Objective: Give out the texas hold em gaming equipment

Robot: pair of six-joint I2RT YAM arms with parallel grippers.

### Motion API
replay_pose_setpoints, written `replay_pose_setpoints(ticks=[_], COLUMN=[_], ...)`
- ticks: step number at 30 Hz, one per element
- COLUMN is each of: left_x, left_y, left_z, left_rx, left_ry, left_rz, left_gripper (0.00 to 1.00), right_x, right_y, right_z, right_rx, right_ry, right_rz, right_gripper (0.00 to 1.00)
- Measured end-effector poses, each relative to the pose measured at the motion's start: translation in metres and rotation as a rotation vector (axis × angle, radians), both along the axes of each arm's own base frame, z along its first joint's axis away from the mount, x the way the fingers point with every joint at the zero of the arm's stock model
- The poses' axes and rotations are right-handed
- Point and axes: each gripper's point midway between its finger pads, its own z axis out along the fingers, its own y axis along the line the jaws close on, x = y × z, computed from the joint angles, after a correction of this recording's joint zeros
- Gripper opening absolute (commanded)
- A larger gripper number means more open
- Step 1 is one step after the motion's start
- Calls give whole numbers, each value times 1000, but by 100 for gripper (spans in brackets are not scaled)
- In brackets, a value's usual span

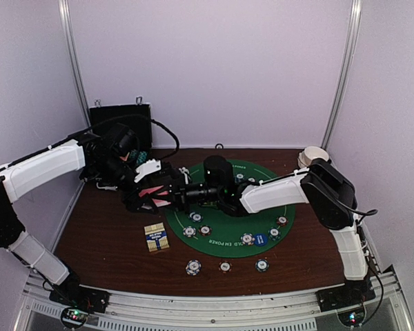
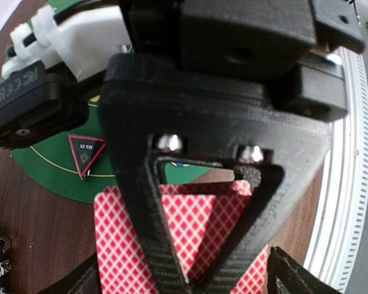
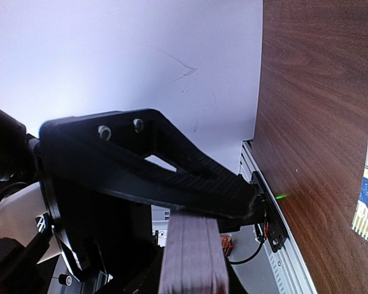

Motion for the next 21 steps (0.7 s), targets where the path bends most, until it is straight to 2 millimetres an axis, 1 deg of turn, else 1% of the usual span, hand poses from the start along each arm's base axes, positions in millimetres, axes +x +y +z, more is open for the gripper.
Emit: replay_pose_setpoints(ticks=[3,7,11,12,14,16,21], left_x=[-1,-1,-4,-4,-4,-5,-10], left_y=[1,1,1,1,1,1,3], left_z=[4,6,4,3,3,2,0], left_rx=[-15,-25,-27,-27,-27,-28,-26], left_ry=[-5,-9,0,1,1,2,0], left_rz=[2,-1,-5,-5,-6,-8,-24], left_gripper=[75,72,67,67,74,77,80], right_x=[0,-1,-2,-3,-3,-3,-4], right_y=[0,0,-1,-1,-1,-1,-1], right_z=[2,5,2,2,1,0,-1], right_rx=[9,21,16,15,13,13,7], right_ry=[0,1,7,7,7,4,5], right_rz=[1,4,6,6,6,6,8], right_gripper=[0,0,0,0,0,0,0])
